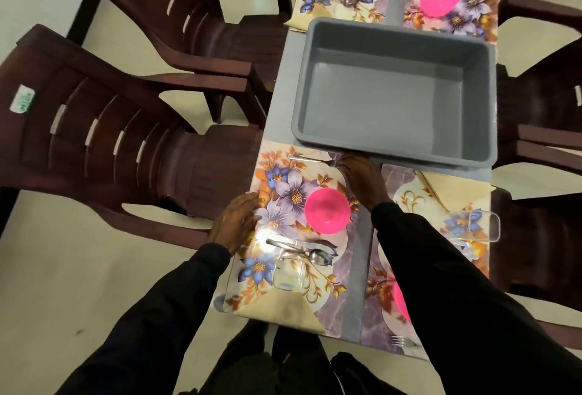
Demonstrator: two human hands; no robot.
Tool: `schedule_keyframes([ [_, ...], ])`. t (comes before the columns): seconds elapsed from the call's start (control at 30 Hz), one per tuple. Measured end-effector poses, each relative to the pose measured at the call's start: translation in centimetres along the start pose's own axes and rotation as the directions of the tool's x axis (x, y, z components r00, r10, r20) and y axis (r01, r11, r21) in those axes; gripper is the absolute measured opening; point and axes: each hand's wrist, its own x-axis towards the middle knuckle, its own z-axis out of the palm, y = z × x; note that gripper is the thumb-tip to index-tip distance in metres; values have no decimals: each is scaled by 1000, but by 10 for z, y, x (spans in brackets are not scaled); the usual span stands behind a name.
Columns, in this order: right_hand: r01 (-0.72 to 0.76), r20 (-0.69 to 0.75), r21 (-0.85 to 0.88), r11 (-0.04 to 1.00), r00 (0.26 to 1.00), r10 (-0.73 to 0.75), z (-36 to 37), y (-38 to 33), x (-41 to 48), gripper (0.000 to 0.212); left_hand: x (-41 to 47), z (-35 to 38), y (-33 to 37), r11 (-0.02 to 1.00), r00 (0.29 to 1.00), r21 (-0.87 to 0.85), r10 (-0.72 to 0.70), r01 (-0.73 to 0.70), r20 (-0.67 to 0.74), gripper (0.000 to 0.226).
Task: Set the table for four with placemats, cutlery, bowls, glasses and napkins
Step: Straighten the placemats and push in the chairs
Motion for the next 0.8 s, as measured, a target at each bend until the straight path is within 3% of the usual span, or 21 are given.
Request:
schedule_keyframes([
  [0.27,1,-2,-9,1000,1000,-1,3,4,-3,28,-16,-6,-1,999,1000,30,21,-22,5,43],
  [0.5,-91,-189,43,995,977,98,-13,-11,-46,22,-53,-13,-20,999,999,22,39,-39,-6,46],
  [0.67,-209,-318,122,970,918,237,-28,-71,-127,23,-103,-18,-26,999,999,14,32,-32,12,46],
  [0.8,-302,-320,199,932,879,353,-32,-120,-194,23,-145,-27,-34,999,998,28,40,-42,47,44],
])
